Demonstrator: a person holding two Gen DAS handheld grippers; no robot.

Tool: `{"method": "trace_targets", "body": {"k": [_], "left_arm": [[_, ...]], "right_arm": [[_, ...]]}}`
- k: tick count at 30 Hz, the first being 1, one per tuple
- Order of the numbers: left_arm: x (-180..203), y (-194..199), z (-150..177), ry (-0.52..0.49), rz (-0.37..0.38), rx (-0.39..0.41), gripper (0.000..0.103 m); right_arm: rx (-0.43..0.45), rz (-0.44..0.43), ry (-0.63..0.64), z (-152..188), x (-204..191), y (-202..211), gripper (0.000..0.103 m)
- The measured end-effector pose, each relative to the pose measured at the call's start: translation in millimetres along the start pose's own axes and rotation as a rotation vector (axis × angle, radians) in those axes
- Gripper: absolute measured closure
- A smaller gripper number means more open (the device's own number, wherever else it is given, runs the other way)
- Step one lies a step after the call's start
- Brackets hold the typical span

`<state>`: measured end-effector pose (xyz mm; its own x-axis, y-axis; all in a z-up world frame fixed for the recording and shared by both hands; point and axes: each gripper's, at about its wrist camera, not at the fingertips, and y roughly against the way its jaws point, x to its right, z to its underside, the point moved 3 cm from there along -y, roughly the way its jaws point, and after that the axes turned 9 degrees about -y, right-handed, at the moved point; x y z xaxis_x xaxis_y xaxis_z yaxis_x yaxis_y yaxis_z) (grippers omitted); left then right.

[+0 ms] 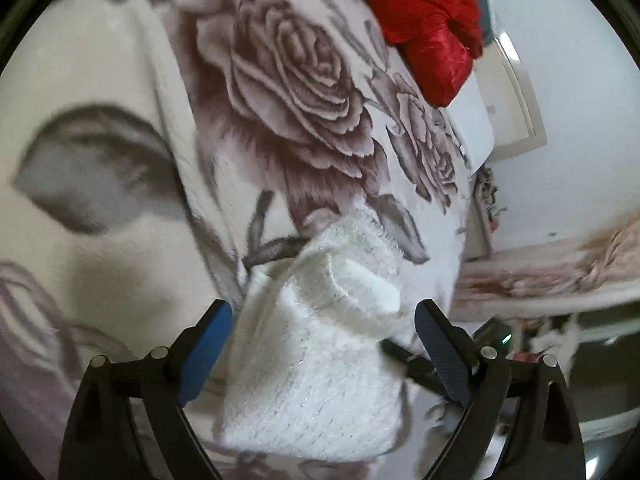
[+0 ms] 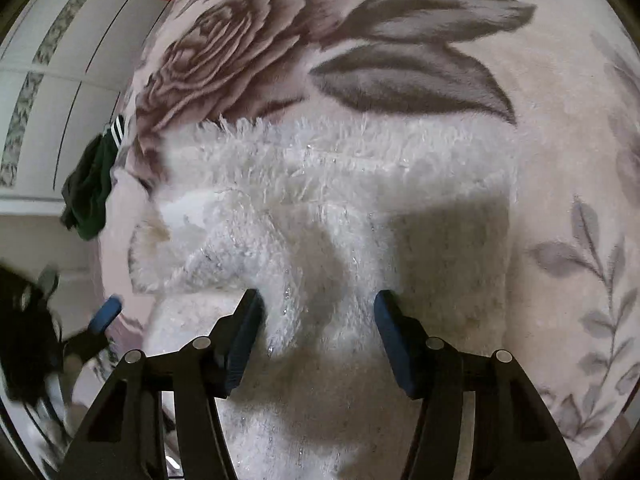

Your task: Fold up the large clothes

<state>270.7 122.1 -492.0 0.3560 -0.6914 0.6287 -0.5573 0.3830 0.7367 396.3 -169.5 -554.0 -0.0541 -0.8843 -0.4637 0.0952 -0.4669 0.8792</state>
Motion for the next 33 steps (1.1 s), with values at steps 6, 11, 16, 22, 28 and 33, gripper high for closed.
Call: {"method": "trace_targets", "body": {"k": [6,11,16,22,28,33], "left_arm": [[25.6,-70.8,27.5,-0.113,-0.060,-0.151,0.010],[24.2,-123.5,16.1,-0.207,-0.212,-0.223,0.010],[-4.5,-164.6,12.5,-0.138,-0.211,-0.312,0.007],[4.3,-131.2,11.9,-0.147,-0.160,-0.241,0.007],[-8.5,-95.5,20.8,-0.056,-0.178,-0.157,0.007],[-14.9,-65.0,36.4,-0.099,-0.247,-0.106,0.007]], "right_arm": [[0.042,-0.133,-0.039,5.7,0.8,46.3,0.043],[0.082,-0.005,0.099,21.9,-2.7,62.8,0.043],[-0.035,0.283,0.166,4.2,32.2,-16.0,0.043],[0.008,0.024,0.040,-19.2,64.7,40.0,0.032],[-0.298,-0.269,-0.052,-21.3,116.4,-35.0,0.012],[-0.318,-0.437,-0.054,-21.4,113.4,-58.5,0.000]]}}
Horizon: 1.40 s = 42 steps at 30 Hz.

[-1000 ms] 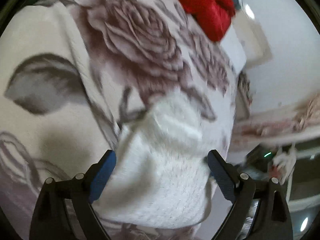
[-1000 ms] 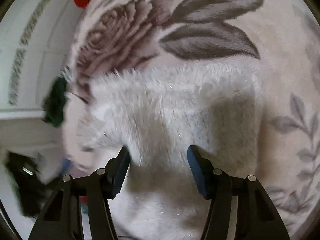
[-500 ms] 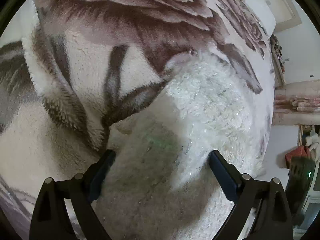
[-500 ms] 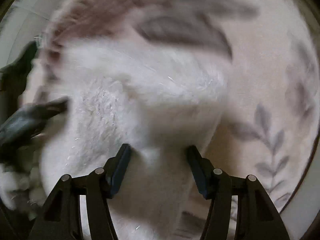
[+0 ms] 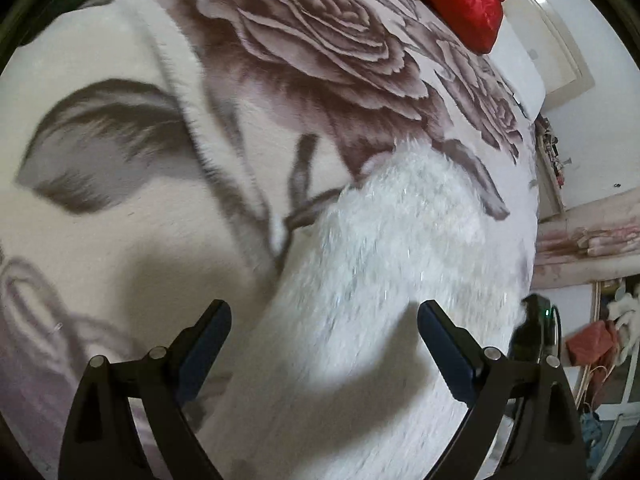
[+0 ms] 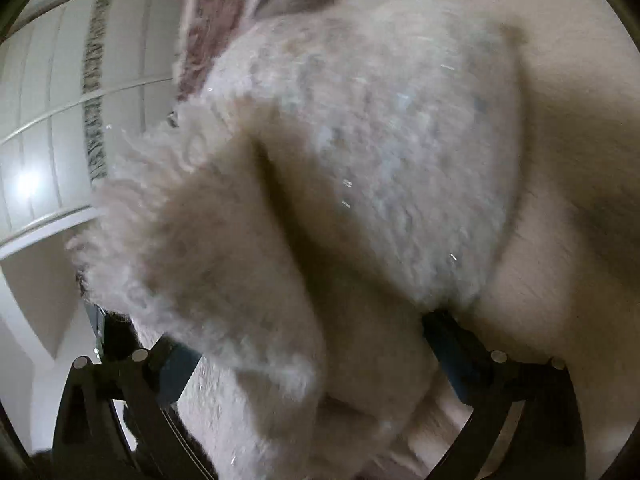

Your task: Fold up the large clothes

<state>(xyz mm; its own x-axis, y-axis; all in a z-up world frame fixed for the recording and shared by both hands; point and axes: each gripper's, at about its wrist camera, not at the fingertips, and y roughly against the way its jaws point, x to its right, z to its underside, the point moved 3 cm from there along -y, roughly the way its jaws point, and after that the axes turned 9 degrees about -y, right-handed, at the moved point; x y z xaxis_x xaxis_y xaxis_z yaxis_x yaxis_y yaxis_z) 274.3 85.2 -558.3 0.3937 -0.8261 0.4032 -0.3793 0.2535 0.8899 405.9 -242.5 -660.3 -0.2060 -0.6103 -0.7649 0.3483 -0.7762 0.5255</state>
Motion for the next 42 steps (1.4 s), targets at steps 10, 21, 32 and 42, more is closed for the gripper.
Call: {"method": "trace_targets", "body": {"k": [10,21,32,42], "left_arm": [[-39.5,38.3,63.4,0.075,-0.111,0.012,0.007],[-34.3,30.4,114.7,-0.021,-0.145,-0.047,0.007],[-12.3,23.8,95.5,-0.114,-0.169,0.067,0.007],[-11.2,38.7,106.4,-0.096,-0.170,0.090,0.007]], "right_arm": [[0.309,-0.279,-0.299,90.7,5.5,47.2,0.065],[0.236,-0.239,-0.730,268.6,93.4,-5.9,0.050],[0.284,0.144,-0.070,192.8,-51.4,120.3,0.031],[-0.066,0.359,0.072,88.8,-91.0,-37.8,0.084]]}}
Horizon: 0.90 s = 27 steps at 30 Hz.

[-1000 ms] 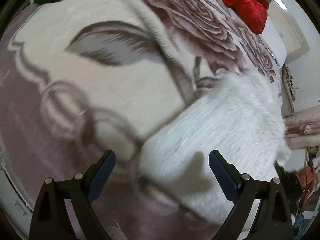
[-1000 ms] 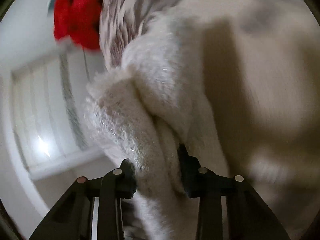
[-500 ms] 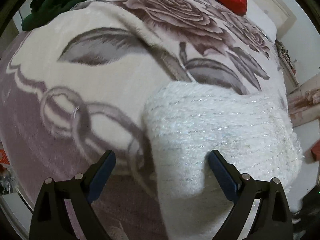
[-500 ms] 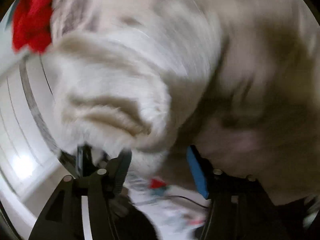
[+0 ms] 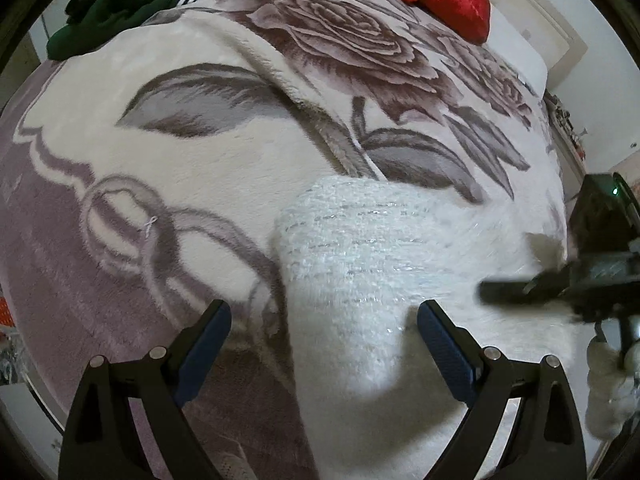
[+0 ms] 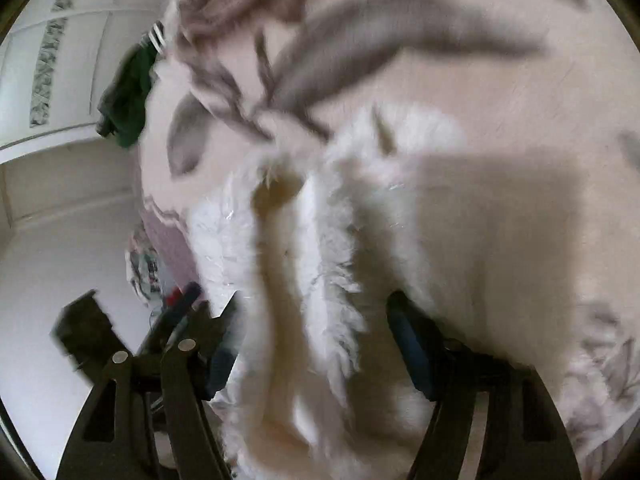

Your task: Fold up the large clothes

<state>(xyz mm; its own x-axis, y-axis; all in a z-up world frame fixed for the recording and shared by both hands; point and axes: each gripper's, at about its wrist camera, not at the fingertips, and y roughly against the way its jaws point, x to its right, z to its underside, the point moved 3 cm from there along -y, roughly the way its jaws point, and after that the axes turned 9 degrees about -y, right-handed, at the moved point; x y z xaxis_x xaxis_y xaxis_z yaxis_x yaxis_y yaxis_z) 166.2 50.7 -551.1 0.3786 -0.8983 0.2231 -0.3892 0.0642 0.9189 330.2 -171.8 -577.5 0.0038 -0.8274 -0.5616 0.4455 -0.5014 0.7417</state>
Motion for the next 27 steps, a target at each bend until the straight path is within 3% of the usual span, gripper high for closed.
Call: {"method": "trace_targets", "body": {"k": [3,7,9,12,15,19,20,23,24,27], "left_arm": [[2.9,18.7,6.4,0.025,0.004,0.027,0.007],[22.3,31.1,11.5,0.029,0.036,0.040,0.007],[36.0,28.6,9.9,0.034,0.071,0.040,0.007],[54.4,13.0,1.5,0.011,0.062,0.012,0.006],[65.9,-10.9,-6.1,-0.005,0.100,-0.018,0.006],[71.3,-34.2,-15.1,-0.053,0.110,-0.053,0.006],[69.2,-33.8,-16.0,-0.055,0.114,-0.043,0.006],[58.4,-33.0,-17.7,-0.061,0.096,-0.040,0.004],[54.7,-32.9,-16.9,-0.058,0.090,-0.041,0.004],[42.5,-31.0,-11.9,-0.034,0.085,-0.041,0.004]], "right_arm": [[0.096,-0.076,0.016,33.8,-20.7,35.1,0.091],[0.260,-0.155,-0.018,76.3,-39.8,110.7,0.092],[0.344,-0.119,-0.048,86.4,-35.3,136.8,0.092],[0.442,0.065,-0.075,87.9,-2.6,148.5,0.092],[0.429,0.256,-0.107,48.0,46.2,119.5,0.092],[0.311,0.402,-0.041,-0.8,65.1,49.2,0.085],[0.294,0.426,-0.024,-5.8,60.9,48.4,0.084],[0.272,0.402,-0.050,-3.0,46.0,72.5,0.074],[0.303,0.385,-0.057,8.6,38.2,94.9,0.065],[0.384,0.365,-0.012,41.8,11.3,131.9,0.061]]}}
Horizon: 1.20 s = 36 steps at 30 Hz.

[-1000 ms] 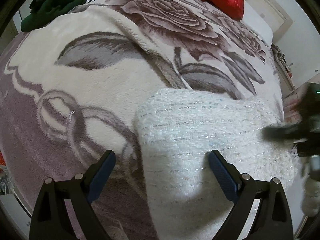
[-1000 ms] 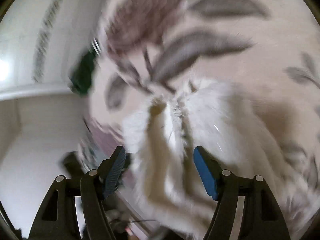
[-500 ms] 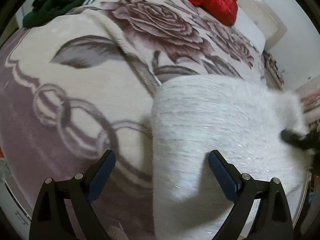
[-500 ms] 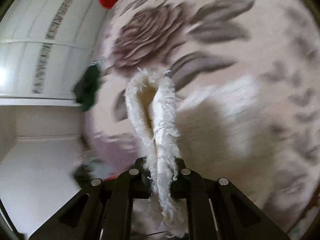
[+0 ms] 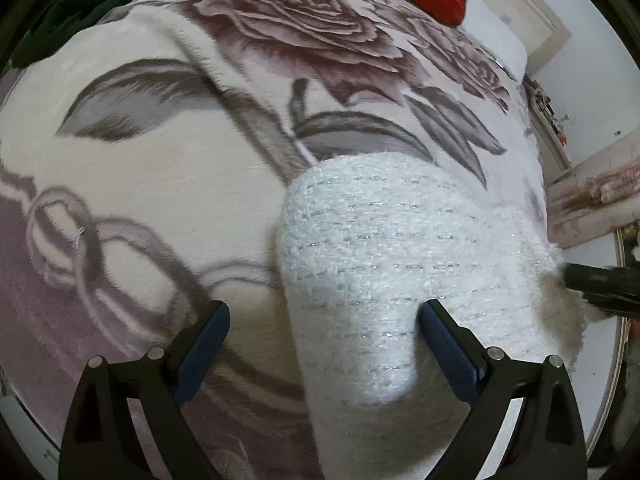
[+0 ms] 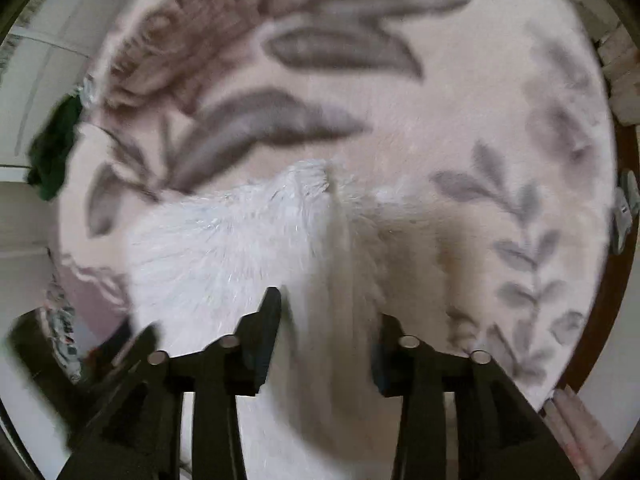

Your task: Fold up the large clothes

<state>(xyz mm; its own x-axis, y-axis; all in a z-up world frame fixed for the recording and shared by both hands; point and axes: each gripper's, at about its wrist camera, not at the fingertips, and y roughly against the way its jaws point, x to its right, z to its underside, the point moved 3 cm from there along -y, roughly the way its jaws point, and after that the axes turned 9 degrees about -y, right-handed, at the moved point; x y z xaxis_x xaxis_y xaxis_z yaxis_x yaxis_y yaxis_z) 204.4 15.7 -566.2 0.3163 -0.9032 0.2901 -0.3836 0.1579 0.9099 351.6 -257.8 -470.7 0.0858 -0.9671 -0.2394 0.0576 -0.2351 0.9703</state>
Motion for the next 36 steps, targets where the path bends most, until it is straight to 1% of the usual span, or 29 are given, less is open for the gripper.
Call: {"method": "trace_targets", "body": {"k": [2,3,4,5,6,7,8,9,10,11,12,13,15,17,19,21,22,23,24,26,27,28,30,32,33,35,36], "left_arm": [[-4.8,1.3,3.1,0.012,-0.002,-0.001,0.004],[-5.8,2.2,4.2,0.014,-0.001,0.000,0.004],[-6.2,3.2,5.4,0.013,-0.002,0.002,0.004],[-6.5,3.3,5.6,0.012,-0.003,0.004,0.004],[-7.0,2.9,5.8,0.011,-0.002,0.004,0.004],[-7.9,2.9,6.4,0.011,0.003,0.003,0.004],[-7.5,2.7,6.5,0.011,0.007,0.000,0.005],[-7.1,0.2,8.4,0.000,0.001,-0.016,0.005],[-6.2,-4.4,11.4,-0.018,-0.017,-0.040,0.005],[-6.1,-8.3,16.3,-0.031,-0.022,-0.051,0.005],[-7.4,-10.0,19.3,-0.027,-0.015,-0.048,0.005],[-10.5,-11.9,22.7,-0.009,-0.006,-0.045,0.005],[-15.8,-17.7,23.7,0.016,0.005,-0.063,0.005],[-19.3,-16.4,20.5,0.041,0.018,-0.066,0.005],[-19.4,-1.7,14.0,0.042,0.017,-0.049,0.005],[-19.0,15.2,9.5,0.030,0.008,-0.026,0.005],[-18.6,25.0,8.9,0.023,0.006,-0.011,0.005],[-19.1,29.5,8.3,0.018,0.005,0.001,0.005],[-18.9,34.5,9.0,0.014,0.002,0.009,0.005],[-19.3,38.1,10.5,0.007,-0.009,0.019,0.005],[-19.7,38.1,12.7,0.004,-0.016,0.016,0.005],[-20.1,36.1,13.4,0.006,-0.019,0.009,0.005],[-17.3,29.2,16.0,0.007,-0.014,-0.009,0.005],[-13.6,23.5,18.6,-0.012,-0.024,-0.029,0.005],[-11.5,21.8,19.5,-0.025,-0.027,-0.032,0.005],[-8.1,20.1,19.5,-0.053,-0.043,-0.028,0.005],[-7.5,20.1,18.9,-0.061,-0.045,-0.026,0.005]], "right_arm": [[0.042,-0.006,0.060,20.6,-21.5,23.4,0.061],[0.047,-0.005,0.077,24.1,-35.2,20.2,0.061],[0.043,-0.022,0.115,32.9,-48.3,17.6,0.061],[0.021,-0.003,0.174,40.6,-60.9,4.6,0.061],[-0.017,0.021,0.201,44.9,-65.7,-8.9,0.061],[-0.101,0.051,0.203,48.8,-65.4,-42.2,0.061],[-0.170,0.081,0.192,53.6,-61.7,-75.3,0.064],[-0.219,0.096,0.181,56.0,-57.5,-98.9,0.068],[-0.259,0.092,0.154,56.3,-50.5,-126.6,0.068],[-0.282,0.099,0.138,54.8,-48.5,-144.5,0.069],[-0.291,0.120,0.142,52.4,-52.2,-152.9,0.069],[-0.284,0.141,0.136,50.5,-55.7,-155.7,0.069],[-0.238,0.197,0.134,52.4,-63.6,-165.7,0.070],[-0.182,0.218,0.131,56.8,-68.1,-163.5,0.070],[-0.170,0.180,0.109,60.1,-67.2,-143.2,0.069],[-0.197,0.073,0.071,58.1,-58.5,-113.1,0.068],[-0.207,-0.015,0.023,54.3,-46.0,-89.1,0.068],[-0.193,-0.060,-0.015,50.1,-34.0,-71.6,0.067],[-0.160,-0.088,-0.049,44.2,-19.8,-53.7,0.063],[-0.107,-0.110,-0.095,34.0,1.8,-32.1,0.058],[-0.086,-0.135,-0.123,27.8,14.0,-24.1,0.058],[-0.076,-0.171,-0.148,22.3,23.1,-20.7,0.058],[-0.084,-0.213,-0.161,12.5,30.2,-26.0,0.058],[-0.082,-0.241,-0.140,3.8,25.3,-39.4,0.058],[-0.078,-0.241,-0.118,-0.4,17.8,-42.9,0.058],[-0.051,-0.170,-0.045,-16.5,5.4,-65.4,0.059],[-0.055,-0.116,-0.019,-24.4,2.8,-82.9,0.077]]}}
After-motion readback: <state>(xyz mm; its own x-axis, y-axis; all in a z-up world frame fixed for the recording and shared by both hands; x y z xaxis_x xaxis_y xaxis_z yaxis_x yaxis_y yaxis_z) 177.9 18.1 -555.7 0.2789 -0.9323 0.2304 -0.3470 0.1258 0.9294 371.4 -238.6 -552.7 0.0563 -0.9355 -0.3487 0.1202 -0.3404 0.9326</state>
